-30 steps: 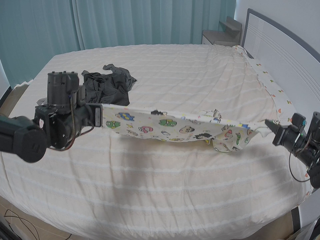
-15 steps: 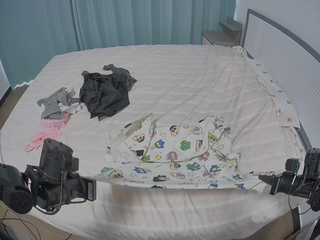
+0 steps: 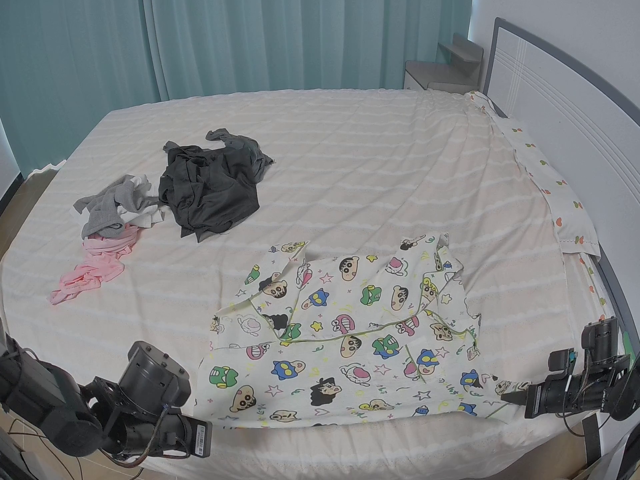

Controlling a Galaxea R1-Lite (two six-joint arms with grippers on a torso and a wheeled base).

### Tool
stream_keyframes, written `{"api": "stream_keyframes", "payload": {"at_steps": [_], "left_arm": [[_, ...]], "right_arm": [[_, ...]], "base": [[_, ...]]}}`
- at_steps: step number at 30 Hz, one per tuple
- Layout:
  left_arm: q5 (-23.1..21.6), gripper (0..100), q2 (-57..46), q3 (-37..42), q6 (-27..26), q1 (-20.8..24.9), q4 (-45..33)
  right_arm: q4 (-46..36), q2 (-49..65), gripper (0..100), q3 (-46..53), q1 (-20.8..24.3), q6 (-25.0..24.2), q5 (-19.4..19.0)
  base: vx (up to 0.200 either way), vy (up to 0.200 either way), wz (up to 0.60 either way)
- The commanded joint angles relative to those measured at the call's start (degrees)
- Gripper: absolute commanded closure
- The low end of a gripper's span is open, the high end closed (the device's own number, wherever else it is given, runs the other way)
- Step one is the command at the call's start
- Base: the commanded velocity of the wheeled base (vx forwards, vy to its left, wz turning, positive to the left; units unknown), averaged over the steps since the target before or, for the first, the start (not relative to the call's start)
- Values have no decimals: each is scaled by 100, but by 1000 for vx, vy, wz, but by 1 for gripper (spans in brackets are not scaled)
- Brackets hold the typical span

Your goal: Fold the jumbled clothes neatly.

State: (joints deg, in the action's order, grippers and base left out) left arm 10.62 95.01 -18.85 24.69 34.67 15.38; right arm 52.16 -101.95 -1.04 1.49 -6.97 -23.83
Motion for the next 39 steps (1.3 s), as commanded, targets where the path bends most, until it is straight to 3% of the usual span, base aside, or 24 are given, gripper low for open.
{"api": "stream_keyframes", "payload": {"at_steps": [1, 8, 18, 19, 21, 22, 27, 32, 36, 39], "left_arm": [[-218, 100, 386, 180, 45, 119, 0], [-236, 100, 843, 197, 142, 128, 8], [-253, 100, 1010, 197, 282, 128, 35], [-253, 0, 1010, 197, 282, 128, 35], [-253, 0, 1010, 197, 282, 137, 35], [-253, 0, 1010, 206, 291, 137, 35], [-218, 0, 799, 294, 370, 163, 52], [-200, 0, -115, 206, 423, -92, 255], [-192, 0, -695, -506, 414, -435, 290], [-86, 0, -651, -1596, 414, -778, 131]], "right_arm": [[-101, -475, 100, 104, 159, 12, -34], [-180, -853, 100, 104, 414, 21, 28], [-171, -1108, 100, 104, 423, 100, 37], [-180, -1108, 100, 104, 431, 100, 37], [-189, -1117, 100, 104, 423, 100, 37], [-180, -1160, 0, 104, 423, 100, 37], [-180, -1073, 0, 104, 352, 82, 98], [-180, -519, 0, 104, 80, 56, 239], [-171, 518, 0, 104, -316, -85, 256], [-119, 1564, 0, 104, -500, -305, 274]], "base": [[0, 0, 0], [0, 0, 0], [0, 0, 0], [0, 0, 0], [0, 0, 0], [0, 0, 0], [0, 0, 0], [0, 0, 0], [0, 0, 0], [0, 0, 0]]}}
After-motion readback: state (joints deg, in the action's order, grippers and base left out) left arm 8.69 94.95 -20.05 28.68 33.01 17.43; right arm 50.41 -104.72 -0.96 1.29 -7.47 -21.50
